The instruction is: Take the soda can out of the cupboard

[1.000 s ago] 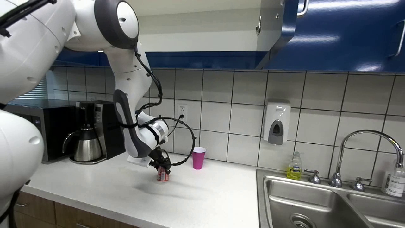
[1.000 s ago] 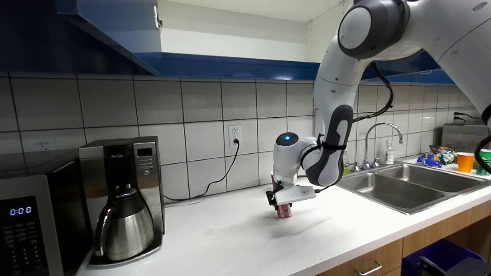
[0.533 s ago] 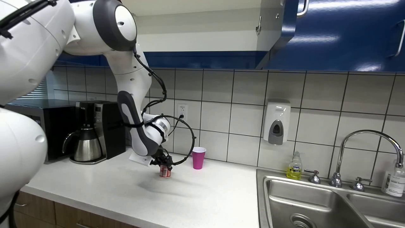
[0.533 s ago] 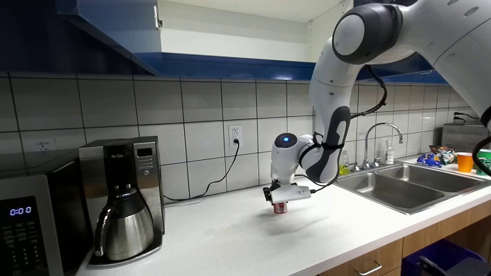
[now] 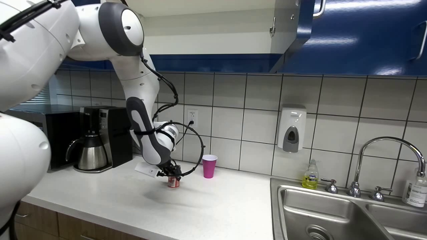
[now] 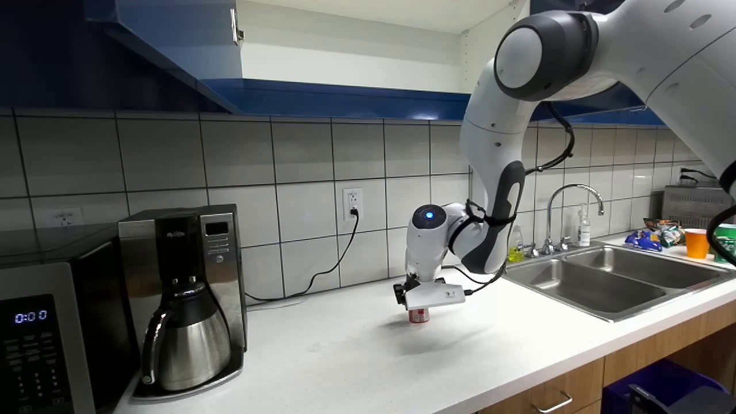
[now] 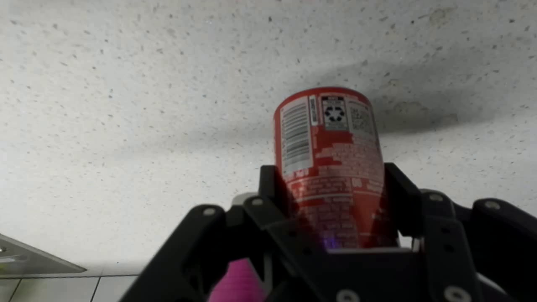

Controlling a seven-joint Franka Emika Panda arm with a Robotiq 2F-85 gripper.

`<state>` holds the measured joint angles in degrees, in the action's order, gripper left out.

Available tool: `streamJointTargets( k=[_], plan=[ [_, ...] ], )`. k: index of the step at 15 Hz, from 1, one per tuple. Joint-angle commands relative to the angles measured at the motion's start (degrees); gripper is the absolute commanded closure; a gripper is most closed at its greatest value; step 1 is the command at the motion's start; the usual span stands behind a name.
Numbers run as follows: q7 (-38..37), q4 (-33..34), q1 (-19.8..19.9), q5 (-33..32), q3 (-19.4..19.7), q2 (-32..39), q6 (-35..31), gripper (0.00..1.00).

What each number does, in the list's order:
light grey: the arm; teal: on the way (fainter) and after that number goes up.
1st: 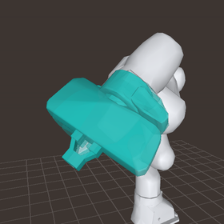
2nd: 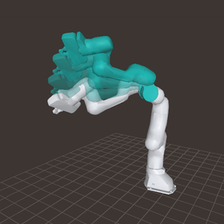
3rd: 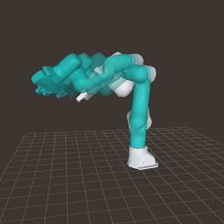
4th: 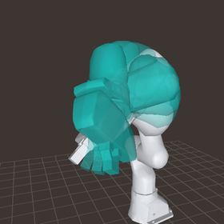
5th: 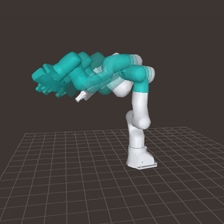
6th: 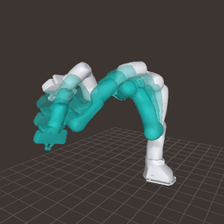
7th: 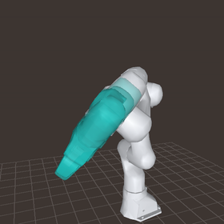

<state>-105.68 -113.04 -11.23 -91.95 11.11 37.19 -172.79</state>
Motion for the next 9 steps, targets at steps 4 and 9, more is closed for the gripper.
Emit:
streamJointTargets(
  k=[4, 9],
  plan=[
    [-7.61, 1.72, -0.26, -6.5, 0.11, 1.53, -0.14, 0.62],
    [-8.22, 0.28, -0.38, -7.39, 0.09, -0.06, 0.33, 0.0]
  ],
)
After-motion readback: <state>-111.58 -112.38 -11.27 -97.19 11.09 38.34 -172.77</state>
